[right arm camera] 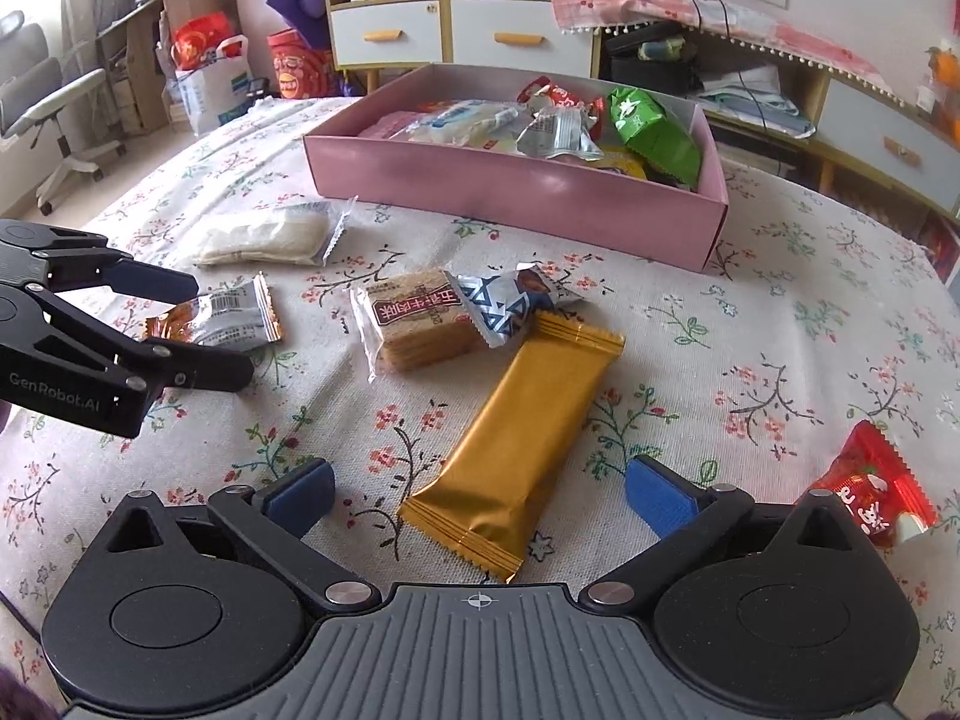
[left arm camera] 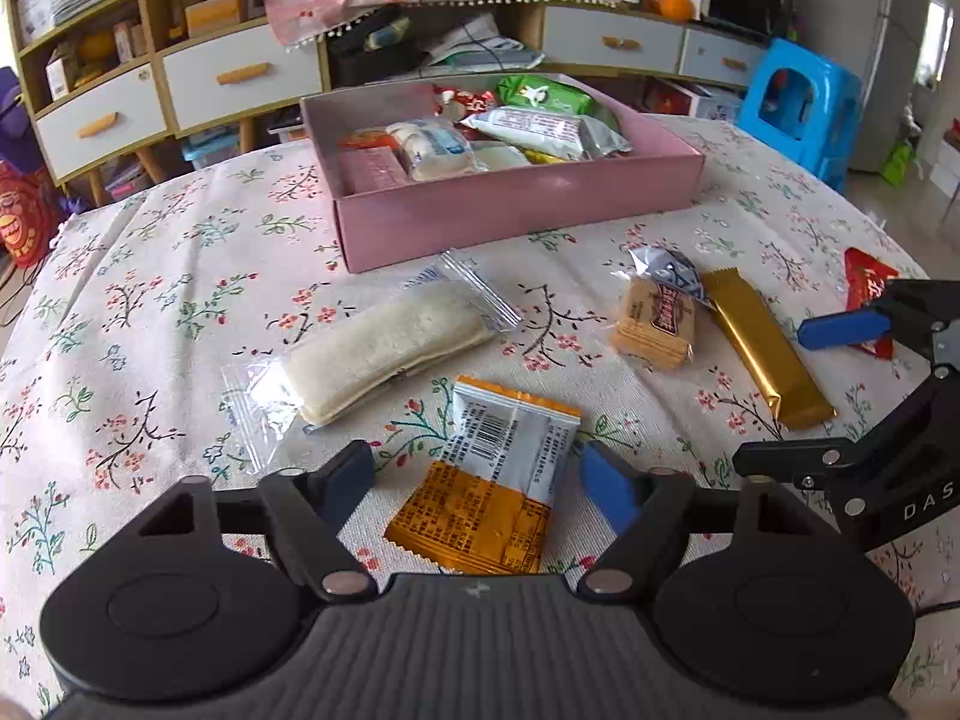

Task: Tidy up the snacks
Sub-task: 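Move both tools back toward the orange-and-white packet and gold bar packet, then grasp the orange-and-white packet with the left tool while the right tool grasps the gold bar packet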

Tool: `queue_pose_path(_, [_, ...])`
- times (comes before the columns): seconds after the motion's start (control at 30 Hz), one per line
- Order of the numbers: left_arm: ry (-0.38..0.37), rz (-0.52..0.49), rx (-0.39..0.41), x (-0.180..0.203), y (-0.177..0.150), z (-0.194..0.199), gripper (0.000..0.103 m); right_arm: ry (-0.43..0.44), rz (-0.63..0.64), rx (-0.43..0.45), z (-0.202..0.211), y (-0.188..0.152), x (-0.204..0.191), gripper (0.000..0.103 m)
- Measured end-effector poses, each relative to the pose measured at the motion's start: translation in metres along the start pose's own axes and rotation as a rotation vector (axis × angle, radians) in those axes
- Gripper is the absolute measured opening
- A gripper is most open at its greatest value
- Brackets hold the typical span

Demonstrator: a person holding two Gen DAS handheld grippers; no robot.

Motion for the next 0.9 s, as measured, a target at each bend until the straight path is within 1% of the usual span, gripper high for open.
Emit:
queue_pose_path(0.2, [0.024,0.043,-0.002,-0.004,0.003,0.001,0.055,-0.016,-0.016,-0.041,-0.006,0.007,0.001,0.103])
queue_pose_path(0.23, [0.027,0.051,-0.003,-0.004,0.003,0.001,0.054,-0.016,-0.015,-0.044,-0.007,0.008,0.002,0.103])
queue_pose_path(0.4, [0.04,0.085,-0.017,-0.004,0.006,0.001,0.041,-0.028,-0.027,-0.042,-0.009,0.011,0.005,0.103])
queue_pose_path(0.5, [0.049,0.127,-0.039,-0.005,0.006,0.002,0.04,-0.031,-0.034,-0.039,-0.005,0.012,0.007,0.098])
queue_pose_path(0.57, [0.054,0.15,-0.055,-0.005,0.006,0.002,0.04,-0.032,-0.038,-0.035,-0.002,0.013,0.008,0.087])
queue_pose_path(0.6, [0.056,0.159,-0.063,-0.005,0.006,0.002,0.04,-0.031,-0.04,-0.035,-0.001,0.014,0.008,0.083])
queue_pose_path(0.67, [0.061,0.168,-0.076,-0.004,0.005,0.003,0.04,-0.034,-0.042,-0.036,0.002,0.014,0.009,0.07])
queue_pose_path(0.7, [0.066,0.17,-0.082,-0.004,0.004,0.003,0.042,-0.036,-0.044,-0.036,0.002,0.014,0.01,0.067])
queue_pose_path(0.73, [0.07,0.169,-0.088,-0.003,0.003,0.003,0.041,-0.04,-0.048,-0.037,0.003,0.015,0.011,0.062])
queue_pose_path(0.77, [0.076,0.166,-0.094,-0.003,0.003,0.003,0.041,-0.044,-0.053,-0.038,0.004,0.015,0.012,0.054])
queue_pose_path(0.8, [0.083,0.164,-0.101,-0.003,0.003,0.004,0.042,-0.047,-0.061,-0.041,0.005,0.016,0.013,0.048])
queue_pose_path(0.83, [0.089,0.161,-0.11,-0.002,0.002,0.004,0.043,-0.049,-0.071,-0.046,0.005,0.017,0.014,0.04])
queue_pose_path(0.87, [0.093,0.159,-0.117,-0.002,0.002,0.004,0.044,-0.053,-0.086,-0.054,0.005,0.017,0.016,0.036])
queue_pose_path(0.9, [0.097,0.161,-0.125,-0.002,0.001,0.004,0.045,-0.055,-0.098,-0.061,0.005,0.018,0.017,0.035])
Point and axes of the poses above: each gripper's, at about its wrist camera, not at the fingertips, and z roughly against the way its jaws point, x to its right, y to its top, the point moved 8 cm from there along -z, roughly the way its jaws point, and after that the axes turned 1 degree about -x, right-handed, at the moved point
